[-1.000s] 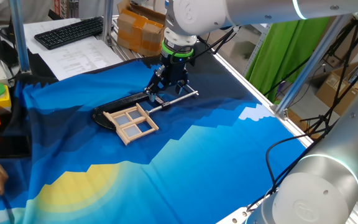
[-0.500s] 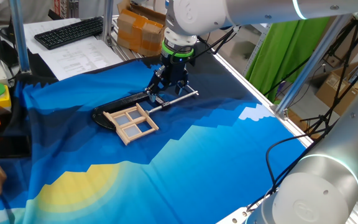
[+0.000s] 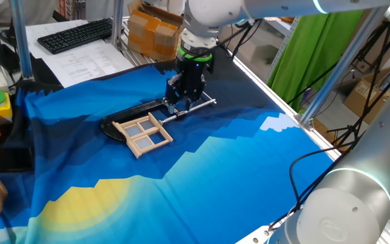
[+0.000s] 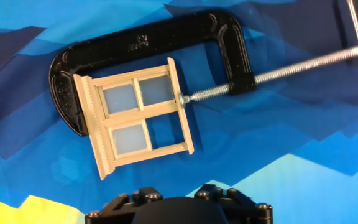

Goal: Close a sliding window

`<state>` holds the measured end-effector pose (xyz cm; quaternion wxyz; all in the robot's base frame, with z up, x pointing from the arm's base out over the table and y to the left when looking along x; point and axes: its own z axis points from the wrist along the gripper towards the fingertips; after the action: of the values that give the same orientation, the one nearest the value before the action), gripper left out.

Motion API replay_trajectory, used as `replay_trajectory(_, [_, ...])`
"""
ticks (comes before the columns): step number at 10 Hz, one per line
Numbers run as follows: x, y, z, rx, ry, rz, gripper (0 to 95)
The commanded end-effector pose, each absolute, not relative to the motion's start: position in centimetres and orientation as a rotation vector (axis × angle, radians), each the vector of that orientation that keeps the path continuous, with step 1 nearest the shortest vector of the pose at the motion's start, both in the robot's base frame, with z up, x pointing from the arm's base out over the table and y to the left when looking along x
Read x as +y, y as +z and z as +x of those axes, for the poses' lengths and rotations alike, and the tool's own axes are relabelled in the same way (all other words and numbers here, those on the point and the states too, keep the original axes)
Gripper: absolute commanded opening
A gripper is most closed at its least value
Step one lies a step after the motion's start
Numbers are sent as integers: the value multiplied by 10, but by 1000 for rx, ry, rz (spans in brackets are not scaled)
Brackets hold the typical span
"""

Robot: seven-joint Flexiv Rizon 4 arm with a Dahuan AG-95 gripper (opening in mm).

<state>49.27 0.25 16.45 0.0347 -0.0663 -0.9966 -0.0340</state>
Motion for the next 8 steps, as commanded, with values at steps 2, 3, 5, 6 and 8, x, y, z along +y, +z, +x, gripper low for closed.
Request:
replay_trajectory(2, [10, 160, 497, -3067, -130, -167, 0])
replay_trajectory(3, [16, 157, 504, -3068, -129, -167, 0])
replay_trajectory(5, [23, 148, 512, -3062, -135, -144, 0])
replay_trajectory(6, [27, 138, 515, -3070, -136, -148, 0])
replay_trajectory(8, [33, 130, 523, -3068, -137, -142, 0])
